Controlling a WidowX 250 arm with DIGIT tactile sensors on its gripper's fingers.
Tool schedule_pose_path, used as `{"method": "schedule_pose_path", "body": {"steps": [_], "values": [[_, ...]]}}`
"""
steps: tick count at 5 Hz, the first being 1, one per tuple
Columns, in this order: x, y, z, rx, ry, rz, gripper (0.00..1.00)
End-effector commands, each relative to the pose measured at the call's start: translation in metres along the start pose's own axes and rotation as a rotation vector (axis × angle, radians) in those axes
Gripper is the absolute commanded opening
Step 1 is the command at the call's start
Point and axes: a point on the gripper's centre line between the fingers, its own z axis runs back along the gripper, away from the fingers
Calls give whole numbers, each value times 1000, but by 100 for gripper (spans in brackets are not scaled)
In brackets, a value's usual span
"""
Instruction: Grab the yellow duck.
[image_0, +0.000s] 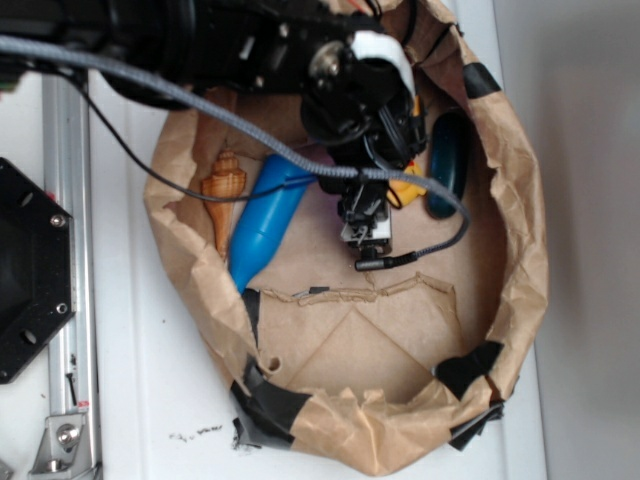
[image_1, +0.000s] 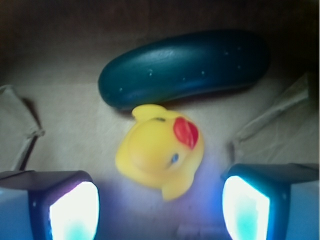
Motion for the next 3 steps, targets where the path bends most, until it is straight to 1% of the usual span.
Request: {"method": "schedule_pose_path", "body": {"steps": [1, 2, 3], "values": [[-3, 2, -23, 157, -33, -94, 0], [-8, -2, -25, 89, -3, -99, 0], [-10, -1, -9, 142, 72, -163, 0]]}}
